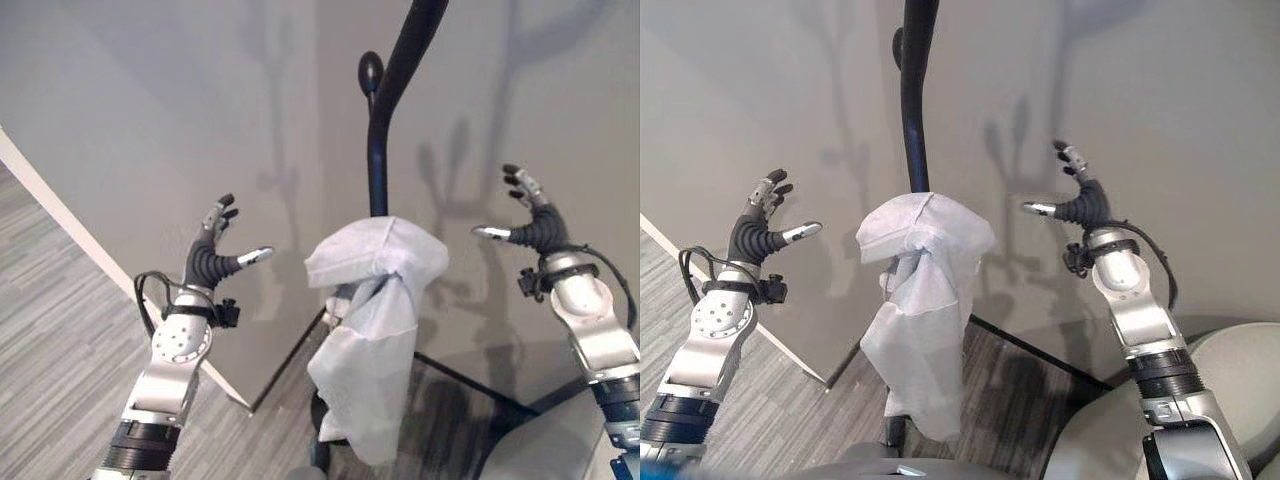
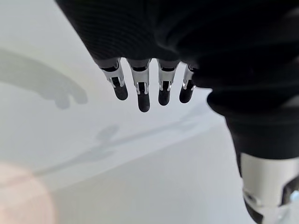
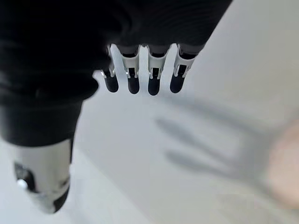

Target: Hang the clothes on the sofa on the clothes rack.

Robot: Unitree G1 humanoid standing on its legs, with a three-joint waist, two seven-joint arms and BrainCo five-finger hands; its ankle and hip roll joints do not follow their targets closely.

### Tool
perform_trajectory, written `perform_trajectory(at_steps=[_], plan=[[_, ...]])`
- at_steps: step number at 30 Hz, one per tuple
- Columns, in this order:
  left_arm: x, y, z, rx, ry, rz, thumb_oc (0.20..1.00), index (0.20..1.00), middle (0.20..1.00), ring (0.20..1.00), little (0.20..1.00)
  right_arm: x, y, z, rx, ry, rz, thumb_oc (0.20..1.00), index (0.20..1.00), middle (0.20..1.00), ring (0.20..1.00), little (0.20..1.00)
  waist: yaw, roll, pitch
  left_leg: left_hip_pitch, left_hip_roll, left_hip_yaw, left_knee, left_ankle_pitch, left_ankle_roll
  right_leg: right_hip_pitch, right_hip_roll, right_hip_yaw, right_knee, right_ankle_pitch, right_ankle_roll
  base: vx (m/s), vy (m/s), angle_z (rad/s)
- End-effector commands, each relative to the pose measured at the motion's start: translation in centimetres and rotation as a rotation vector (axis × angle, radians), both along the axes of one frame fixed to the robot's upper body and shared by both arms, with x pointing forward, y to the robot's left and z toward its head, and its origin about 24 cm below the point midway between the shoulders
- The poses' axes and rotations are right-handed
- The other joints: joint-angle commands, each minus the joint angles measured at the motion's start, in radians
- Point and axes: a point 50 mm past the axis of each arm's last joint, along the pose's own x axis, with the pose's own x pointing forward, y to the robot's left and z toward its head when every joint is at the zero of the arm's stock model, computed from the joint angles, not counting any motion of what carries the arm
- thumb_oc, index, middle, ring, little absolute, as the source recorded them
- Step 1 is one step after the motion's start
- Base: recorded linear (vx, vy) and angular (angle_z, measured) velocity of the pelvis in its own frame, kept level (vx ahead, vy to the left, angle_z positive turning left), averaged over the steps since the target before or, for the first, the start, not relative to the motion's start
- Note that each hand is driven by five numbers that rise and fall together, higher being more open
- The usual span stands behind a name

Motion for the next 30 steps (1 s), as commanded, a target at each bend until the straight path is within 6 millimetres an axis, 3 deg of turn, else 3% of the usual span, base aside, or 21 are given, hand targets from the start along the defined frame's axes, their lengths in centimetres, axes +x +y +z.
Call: perform_trajectory(at_steps=[1, 6, 10, 12, 13, 15, 16, 17, 18, 19, 21, 23, 25, 26, 28, 30], plan=[[-0.2, 0.8, 1.1, -0.002, -0.07, 0.034, 1.0, 1.0, 1.0, 1.0, 1.0, -1.3, -0.7, 3.1, 0.086, -0.192, -0.004, 1.0, 1.0, 1.0, 1.0, 1.0, -0.001, 0.013, -0.031, 0.191, 0.063, -0.027, 0.011, -0.14, -0.021, -0.041, -0.052, -0.072, 0.017, 0.017, 0.071, 0.02, 0.001, -0.06], [-1.3, 2.2, 0.9, -0.023, -0.078, 0.091, 1.0, 1.0, 1.0, 1.0, 1.0, -3.1, -2.7, 3.4, 0.174, -0.256, -0.055, 1.0, 1.0, 1.0, 1.0, 1.0, -0.011, 0.014, -0.034, 0.191, 0.064, -0.023, 0.011, -0.142, -0.021, -0.043, -0.051, -0.069, 0.017, 0.016, 0.072, 0.01, 0.0, -0.02], [-3.1, 4.3, -1.1, -0.139, -0.033, 0.187, 1.0, 1.0, 1.0, 1.0, 1.0, -4.7, -4.7, 0.6, 0.217, -0.17, -0.126, 1.0, 1.0, 1.0, 1.0, 1.0, -0.022, 0.017, -0.031, 0.191, 0.064, -0.017, 0.011, -0.142, -0.02, -0.047, -0.051, -0.063, 0.017, 0.018, 0.071, 0.0, 0.001, -0.04], [-4.4, 5.5, -3.7, -0.208, 0.056, 0.252, 1.0, 1.0, 1.0, 1.0, 1.0, -5.7, -5.7, -2.6, 0.246, -0.029, -0.16, 1.0, 1.0, 1.0, 1.0, 1.0, -0.029, 0.019, -0.022, 0.188, 0.064, -0.015, 0.011, -0.14, -0.019, -0.051, -0.051, -0.061, 0.017, 0.02, 0.07, -0.01, 0.002, -0.02], [-4.5, 5.5, -3.8, -0.209, 0.059, 0.251, 1.0, 1.0, 1.0, 1.0, 1.0, -5.7, -5.7, -2.7, 0.245, -0.026, -0.16, 1.0, 1.0, 1.0, 1.0, 1.0, -0.029, 0.019, -0.026, 0.188, 0.064, -0.015, 0.011, -0.14, -0.019, -0.051, -0.051, -0.061, 0.017, 0.019, 0.07, -0.01, -0.012, -0.04], [-5.6, 5.9, -6.3, -0.248, 0.154, 0.29, 1.0, 1.0, 1.0, 1.0, 1.0, -6.6, -6.2, -5.2, 0.269, 0.086, -0.177, 1.0, 1.0, 1.0, 1.0, 1.0, -0.034, 0.02, -0.018, 0.186, 0.065, -0.015, 0.011, -0.139, -0.018, -0.054, -0.051, -0.061, 0.018, 0.02, 0.068, -0.01, -0.008, -0.05], [-6.4, 6.0, -7.9, -0.281, 0.212, 0.303, 1.0, 1.0, 1.0, 1.0, 1.0, -7.3, -6.3, -6.7, 0.314, 0.139, -0.179, 1.0, 1.0, 1.0, 1.0, 1.0, -0.036, 0.021, -0.018, 0.185, 0.065, -0.015, 0.011, -0.139, -0.018, -0.056, -0.052, -0.061, 0.018, 0.02, 0.068, -0.04, 0.005, -0.05], [-7.8, 6.0, -11.0, -0.352, 0.337, 0.327, 1.0, 1.0, 1.0, 1.0, 1.0, -8.3, -6.1, -9.4, 0.34, 0.253, -0.181, 1.0, 1.0, 1.0, 1.0, 1.0, -0.042, 0.024, -0.009, 0.182, 0.064, -0.012, 0.011, -0.136, -0.016, -0.059, -0.052, -0.061, 0.018, 0.021, 0.068, -0.03, 0.008, -0.04], [-8.6, 6.0, -12.4, -0.374, 0.397, 0.336, 1.0, 1.0, 1.0, 1.0, 1.0, -8.9, -5.9, -10.8, 0.351, 0.309, -0.182, 1.0, 1.0, 1.0, 1.0, 1.0, -0.045, 0.026, -0.007, 0.181, 0.064, -0.011, 0.011, -0.135, -0.016, -0.061, -0.052, -0.061, 0.019, 0.021, 0.067, -0.03, 0.009, -0.05], [-8.6, 6.0, -12.5, -0.374, 0.398, 0.336, 1.0, 1.0, 1.0, 1.0, 1.0, -8.9, -5.9, -10.8, 0.351, 0.31, -0.182, 1.0, 1.0, 1.0, 1.0, 1.0, -0.044, 0.026, -0.009, 0.181, 0.064, -0.01, 0.011, -0.135, -0.016, -0.061, -0.051, -0.061, 0.019, 0.021, 0.067, -0.02, 0.009, -0.07], [-10.3, 5.5, -15.5, -0.409, 0.537, 0.343, 1.0, 1.0, 1.0, 1.0, 1.0, -10.2, -5.3, -13.8, 0.343, 0.451, -0.176, 1.0, 1.0, 1.0, 1.0, 1.0, -0.05, 0.03, -0.003, 0.179, 0.063, -0.006, 0.011, -0.134, -0.014, -0.066, -0.052, -0.059, 0.021, 0.022, 0.069, -0.04, 0.015, -0.06], [-12.7, 4.3, -19.6, -0.421, 0.747, 0.347, 1.0, 1.0, 1.0, 1.0, 1.0, -11.9, -4.0, -18.1, 0.359, 0.644, -0.169, 1.0, 1.0, 1.0, 1.0, 1.0, -0.056, 0.034, 0.002, 0.176, 0.062, -0.001, 0.011, -0.131, -0.012, -0.071, -0.052, -0.058, 0.024, 0.023, 0.071, -0.05, 0.023, -0.03], [-13.2, 3.9, -20.6, -0.405, 0.804, 0.336, 1.0, 1.0, 1.0, 1.0, 1.0, -12.4, -3.5, -19.3, 0.38, 0.687, -0.171, 1.0, 1.0, 1.0, 1.0, 1.0, -0.058, 0.034, 0.004, 0.177, 0.062, 0.001, 0.011, -0.131, -0.012, -0.072, -0.053, -0.056, 0.025, 0.023, 0.071, -0.02, 0.014, -0.01], [-14.2, 2.9, -22.6, -0.373, 0.925, 0.317, 1.0, 1.0, 1.0, 1.0, 1.0, -13.0, -2.4, -22.0, 0.374, 0.798, -0.172, 1.0, 1.0, 1.0, 1.0, 1.0, -0.062, 0.037, 0.007, 0.178, 0.061, 0.005, 0.011, -0.129, -0.012, -0.074, -0.054, -0.053, 0.027, 0.024, 0.073, -0.03, 0.023, -0.04], [-14.6, 2.6, -23.3, -0.34, 0.974, 0.309, 1.0, 1.0, 1.0, 1.0, 1.0, -13.3, -1.8, -23.1, 0.383, 0.845, -0.17, 1.0, 1.0, 1.0, 1.0, 1.0, -0.064, 0.037, 0.007, 0.179, 0.06, 0.006, 0.011, -0.128, -0.012, -0.074, -0.054, -0.052, 0.027, 0.025, 0.073, -0.02, 0.021, -0.06], [-15.4, 1.5, -25.1, -0.302, 1.091, 0.304, 1.0, 1.0, 1.0, 1.0, 1.0, -14.0, -0.2, -25.5, 0.384, 0.958, -0.164, 1.0, 1.0, 1.0, 1.0, 1.0, -0.068, 0.037, 0.004, 0.181, 0.058, 0.01, 0.011, -0.128, -0.012, -0.074, -0.057, -0.05, 0.03, 0.026, 0.075, -0.01, 0.024, -0.04]])
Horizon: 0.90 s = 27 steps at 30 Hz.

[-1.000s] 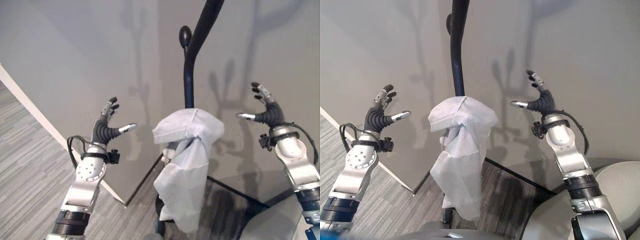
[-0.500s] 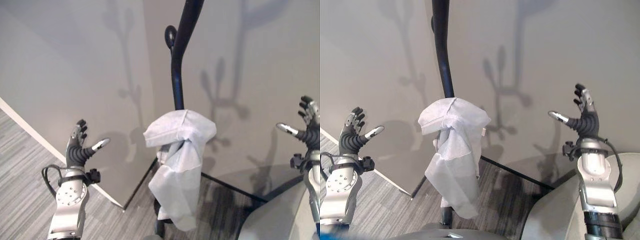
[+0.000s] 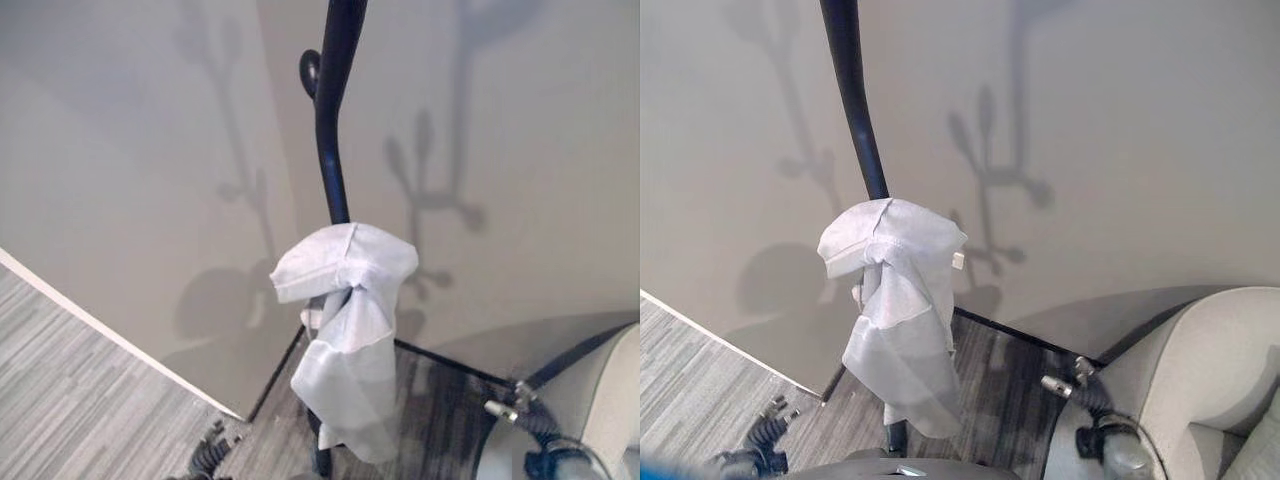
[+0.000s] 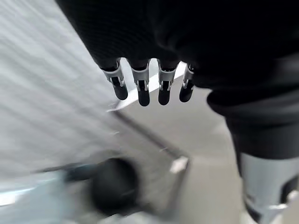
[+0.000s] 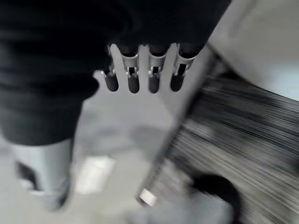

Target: Hang the clothes on the sofa on the clothes rack.

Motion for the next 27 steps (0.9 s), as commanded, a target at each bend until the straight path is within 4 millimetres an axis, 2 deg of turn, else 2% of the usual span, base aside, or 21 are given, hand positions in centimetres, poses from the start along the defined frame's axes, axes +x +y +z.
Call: perform_trajectory(at_steps=[1, 3, 5, 7, 9, 15, 16, 27], plan=[[3.5, 0.3, 0.3, 0.069, -0.048, -0.086, 1.0, 1.0, 1.0, 1.0, 1.0, 3.2, 0.9, 0.7, -0.04, -0.092, 0.049, 1.0, 1.0, 1.0, 1.0, 1.0, 0.008, 0.007, 0.012, 0.192, 0.048, -0.036, 0.012, -0.126, 0.001, -0.044, -0.051, -0.077, 0.031, 0.033, 0.083, 0.0, 0.013, -0.09], [3.6, 0.0, 0.1, 0.061, -0.033, -0.091, 1.0, 1.0, 1.0, 1.0, 1.0, 2.9, 1.3, -0.1, -0.026, -0.053, 0.045, 1.0, 1.0, 1.0, 1.0, 1.0, 0.007, 0.007, 0.012, 0.192, 0.047, -0.036, 0.012, -0.125, 0.001, -0.045, -0.052, -0.075, 0.033, 0.033, 0.083, 0.0, 0.015, -0.12], [2.8, -0.9, -1.1, 0.064, 0.062, -0.118, 1.0, 1.0, 1.0, 1.0, 1.0, 1.0, 2.4, -2.9, -0.023, 0.121, 0.034, 1.0, 1.0, 1.0, 1.0, 1.0, 0.006, 0.008, 0.007, 0.195, 0.046, -0.032, 0.012, -0.126, 0.001, -0.045, -0.053, -0.075, 0.037, 0.032, 0.083, 0.0, 0.019, -0.07], [2.5, -1.0, -1.4, 0.078, 0.097, -0.13, 1.0, 1.0, 1.0, 1.0, 1.0, 0.3, 2.7, -3.6, -0.015, 0.172, 0.02, 1.0, 1.0, 1.0, 1.0, 1.0, 0.005, 0.007, 0.006, 0.196, 0.046, -0.032, 0.012, -0.127, 0.002, -0.044, -0.053, -0.075, 0.037, 0.031, 0.082, 0.0, 0.0, 0.0], [1.9, -1.7, -2.0, 0.071, 0.149, -0.137, 1.0, 1.0, 1.0, 1.0, 1.0, -0.7, 2.9, -4.7, 0.027, 0.244, -0.091, 1.0, 1.0, 1.0, 1.0, 1.0, 0.004, 0.01, -0.001, 0.206, 0.045, -0.026, 0.012, -0.131, 0.001, -0.038, -0.052, -0.075, 0.036, 0.03, 0.081, 0.04, 0.019, 0.0], [2.3, -2.4, -2.1, 0.069, 0.141, -0.18, 1.0, 1.0, 1.0, 1.0, 1.0, -1.2, 3.1, -5.1, 0.005, 0.292, -0.07, 1.0, 1.0, 1.0, 1.0, 1.0, 0.004, 0.012, -0.006, 0.216, 0.046, -0.022, 0.012, -0.134, 0.001, -0.031, -0.053, -0.075, 0.034, 0.029, 0.08, 0.01, 0.004, -0.01], [2.6, -2.6, -2.0, 0.065, 0.135, -0.189, 1.0, 1.0, 1.0, 1.0, 1.0, -2.0, 3.1, -5.6, -0.013, 0.343, -0.067, 1.0, 1.0, 1.0, 1.0, 1.0, 0.004, 0.013, -0.006, 0.216, 0.046, -0.022, 0.012, -0.134, 0.002, -0.029, -0.052, -0.077, 0.034, 0.028, 0.079, 0.01, 0.002, -0.1], [2.7, -2.8, -2.2, 0.057, 0.146, -0.211, 1.0, 1.0, 1.0, 1.0, 1.0, -3.9, 2.4, -6.2, -0.006, 0.425, -0.14, 1.0, 1.0, 1.0, 1.0, 1.0, -0.003, 0.015, -0.009, 0.221, 0.047, -0.02, 0.012, -0.137, 0.001, -0.026, -0.051, -0.074, 0.033, 0.027, 0.079, 0.01, 0.0, -0.04]])
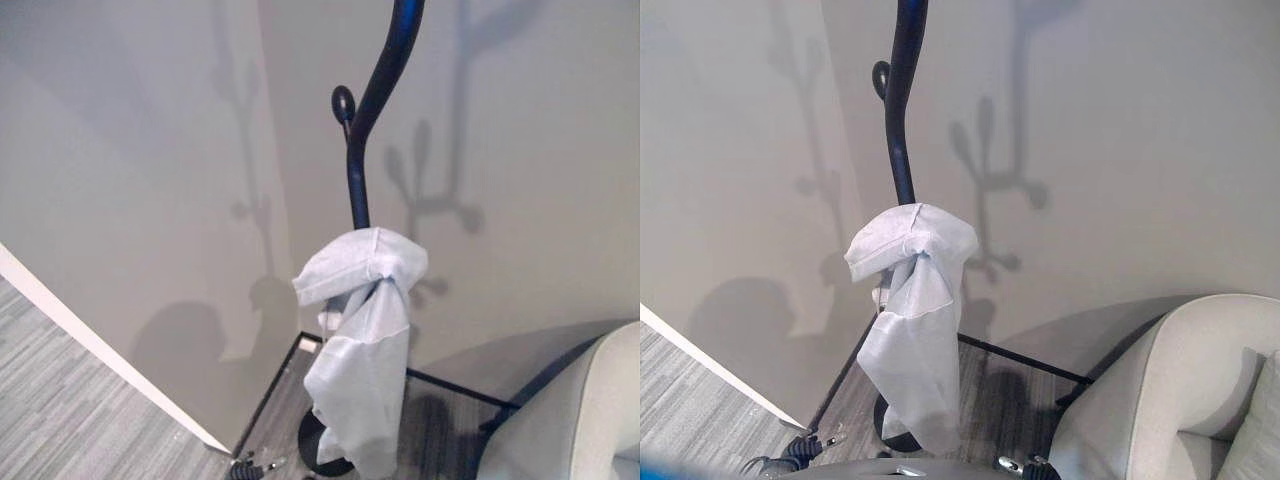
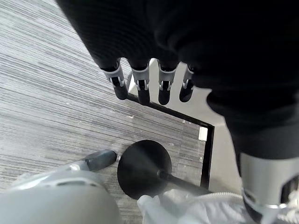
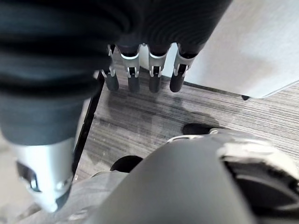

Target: Hang the clothes on the sofa on the clothes rack.

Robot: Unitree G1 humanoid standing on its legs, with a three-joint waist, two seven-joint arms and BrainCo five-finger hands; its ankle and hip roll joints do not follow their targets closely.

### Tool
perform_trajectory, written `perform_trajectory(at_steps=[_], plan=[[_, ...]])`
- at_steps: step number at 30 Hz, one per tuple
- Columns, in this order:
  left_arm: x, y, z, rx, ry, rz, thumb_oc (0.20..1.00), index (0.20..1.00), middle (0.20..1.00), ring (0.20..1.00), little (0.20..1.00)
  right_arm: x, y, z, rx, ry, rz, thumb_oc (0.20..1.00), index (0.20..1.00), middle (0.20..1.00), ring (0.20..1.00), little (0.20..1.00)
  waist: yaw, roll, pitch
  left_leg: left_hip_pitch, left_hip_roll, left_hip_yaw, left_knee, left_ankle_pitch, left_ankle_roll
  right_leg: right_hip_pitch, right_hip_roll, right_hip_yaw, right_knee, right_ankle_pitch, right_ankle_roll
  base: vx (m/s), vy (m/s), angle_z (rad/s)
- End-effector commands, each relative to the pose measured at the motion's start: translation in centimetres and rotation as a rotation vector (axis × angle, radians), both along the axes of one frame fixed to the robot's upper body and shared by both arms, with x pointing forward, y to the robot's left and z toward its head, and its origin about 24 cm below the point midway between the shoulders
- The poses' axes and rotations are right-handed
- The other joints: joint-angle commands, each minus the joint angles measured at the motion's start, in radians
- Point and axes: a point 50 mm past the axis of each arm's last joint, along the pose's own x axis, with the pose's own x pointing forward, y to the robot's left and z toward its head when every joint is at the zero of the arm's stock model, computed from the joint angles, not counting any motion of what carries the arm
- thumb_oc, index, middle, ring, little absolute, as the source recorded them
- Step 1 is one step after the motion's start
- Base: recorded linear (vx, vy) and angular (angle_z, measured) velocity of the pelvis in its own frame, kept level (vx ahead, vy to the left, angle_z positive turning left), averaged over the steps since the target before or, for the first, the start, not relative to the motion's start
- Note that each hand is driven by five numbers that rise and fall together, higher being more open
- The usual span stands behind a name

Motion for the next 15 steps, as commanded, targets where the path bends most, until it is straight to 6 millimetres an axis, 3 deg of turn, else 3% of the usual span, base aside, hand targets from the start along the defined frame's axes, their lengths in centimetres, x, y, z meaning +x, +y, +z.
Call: perform_trajectory(at_steps=[1, 15], plan=[[2.23, -0.98, 0.22, -0.011, -0.047, -0.05, 1.0, 1.0, 1.0, 1.0, 1.0, 3.22, -2.07, 0.8, -0.059, -0.078, -0.005, 1.0, 1.0, 1.0, 1.0, 1.0, 0.005, 0.052, 0.071, 0.155, 0.051, -0.033, 0.014, -0.158, -0.049, -0.046, -0.01, -0.065, 0.032, 0.02, 0.044, 0.0, -0.004, -0.06], [2.06, -0.9, 0.16, -0.018, -0.035, -0.063, 1.0, 1.0, 1.0, 1.0, 1.0, 3.44, -2.07, 0.89, -0.063, -0.082, 0.038, 1.0, 1.0, 1.0, 1.0, 1.0, 0.005, 0.048, 0.066, 0.154, 0.055, -0.027, 0.014, -0.156, -0.053, -0.044, -0.009, -0.067, 0.028, 0.021, 0.046, 0.0, -0.001, -0.01]])
